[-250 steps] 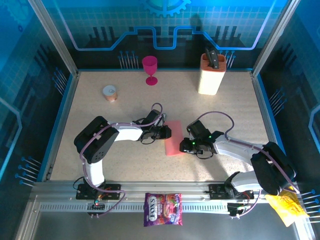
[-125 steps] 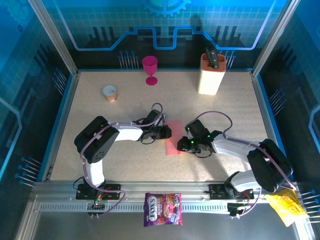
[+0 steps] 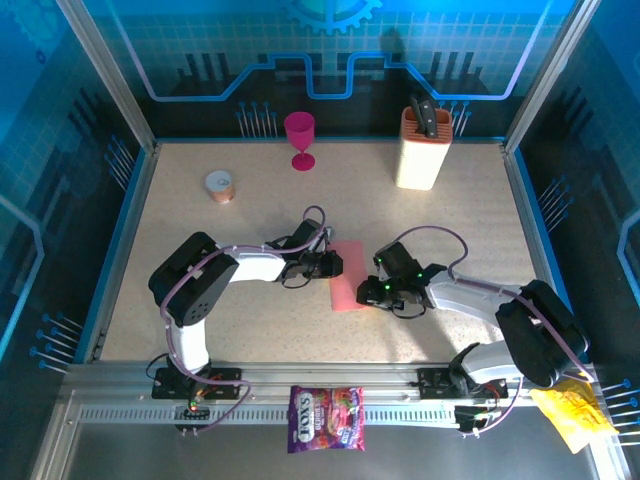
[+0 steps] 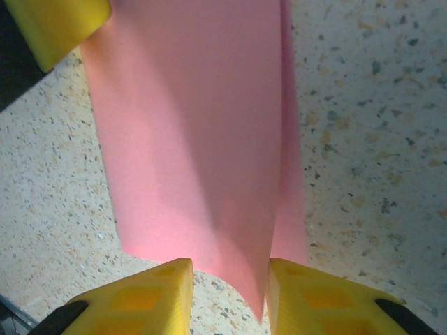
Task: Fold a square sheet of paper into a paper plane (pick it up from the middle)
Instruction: Fold the triangle a second time at the center of the table.
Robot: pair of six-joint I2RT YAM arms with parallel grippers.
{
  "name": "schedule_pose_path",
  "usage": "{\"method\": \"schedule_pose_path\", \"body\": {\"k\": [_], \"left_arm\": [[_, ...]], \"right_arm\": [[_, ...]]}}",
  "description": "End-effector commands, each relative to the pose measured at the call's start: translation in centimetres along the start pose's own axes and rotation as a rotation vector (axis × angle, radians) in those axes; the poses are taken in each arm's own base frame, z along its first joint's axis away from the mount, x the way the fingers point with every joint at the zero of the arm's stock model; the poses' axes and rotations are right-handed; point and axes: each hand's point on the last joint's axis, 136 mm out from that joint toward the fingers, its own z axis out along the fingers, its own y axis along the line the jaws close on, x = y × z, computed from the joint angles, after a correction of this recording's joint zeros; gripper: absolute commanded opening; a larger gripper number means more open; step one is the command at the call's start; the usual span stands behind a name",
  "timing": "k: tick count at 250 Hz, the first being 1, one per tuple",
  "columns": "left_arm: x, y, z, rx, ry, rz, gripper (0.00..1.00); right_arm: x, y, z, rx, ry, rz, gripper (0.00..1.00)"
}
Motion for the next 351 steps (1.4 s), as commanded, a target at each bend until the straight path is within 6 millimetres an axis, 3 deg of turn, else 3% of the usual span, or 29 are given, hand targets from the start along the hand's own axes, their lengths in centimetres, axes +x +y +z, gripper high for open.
{"method": "schedule_pose_path", "body": {"k": [1, 286, 351], "left_arm": [[2.0, 2.2, 0.6, -0.064, 0.057, 0.005, 0.18], [1.9, 2.1, 0.5, -0.061, 0.054, 0.001, 0.17], [2.1, 2.2, 0.5, -0.067, 0.059, 0.003, 0.17]], "right_arm": [[-0.1, -0.3, -0.1, -0.008, -0.009, 0.023, 0.33], [-2.0, 0.0, 1.0, -0.153, 0.0, 0.106, 0.29], [-3.5, 0.2, 1.2, -0.168, -0.006, 0.106, 0.28]]}}
